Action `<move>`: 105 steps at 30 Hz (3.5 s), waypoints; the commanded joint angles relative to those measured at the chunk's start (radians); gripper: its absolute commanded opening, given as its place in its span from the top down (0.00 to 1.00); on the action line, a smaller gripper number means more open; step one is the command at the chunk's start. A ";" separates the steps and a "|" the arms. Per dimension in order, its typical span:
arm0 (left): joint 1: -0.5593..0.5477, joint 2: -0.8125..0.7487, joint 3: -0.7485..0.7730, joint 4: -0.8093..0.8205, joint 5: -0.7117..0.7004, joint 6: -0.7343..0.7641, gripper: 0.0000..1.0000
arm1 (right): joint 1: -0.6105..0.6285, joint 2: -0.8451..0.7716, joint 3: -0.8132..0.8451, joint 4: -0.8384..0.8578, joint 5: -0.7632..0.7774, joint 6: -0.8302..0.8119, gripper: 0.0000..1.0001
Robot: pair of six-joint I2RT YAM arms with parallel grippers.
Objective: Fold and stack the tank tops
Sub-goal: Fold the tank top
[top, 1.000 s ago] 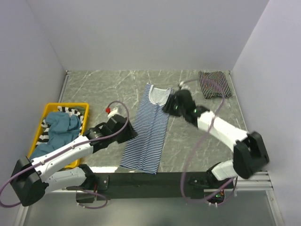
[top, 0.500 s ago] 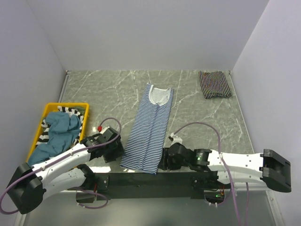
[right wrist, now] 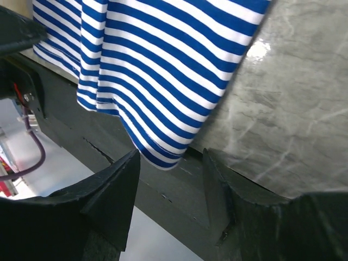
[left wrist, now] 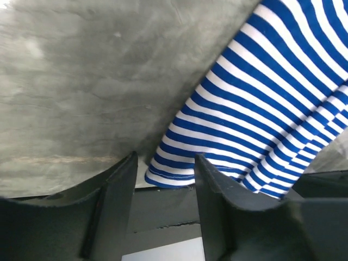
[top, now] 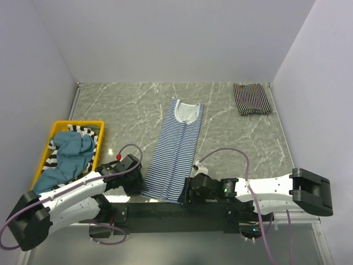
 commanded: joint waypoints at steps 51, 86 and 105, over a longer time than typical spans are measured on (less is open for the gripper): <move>0.072 0.282 0.408 0.329 -0.044 0.168 0.99 | -0.431 0.030 0.485 -0.445 0.168 -0.411 1.00; 0.248 0.504 0.563 0.574 -0.028 0.211 0.14 | -0.758 0.444 0.840 -0.265 0.155 -0.635 0.52; 0.156 0.236 0.176 0.590 -0.085 -0.014 0.99 | -0.615 0.797 0.965 -0.061 -0.288 -0.643 0.76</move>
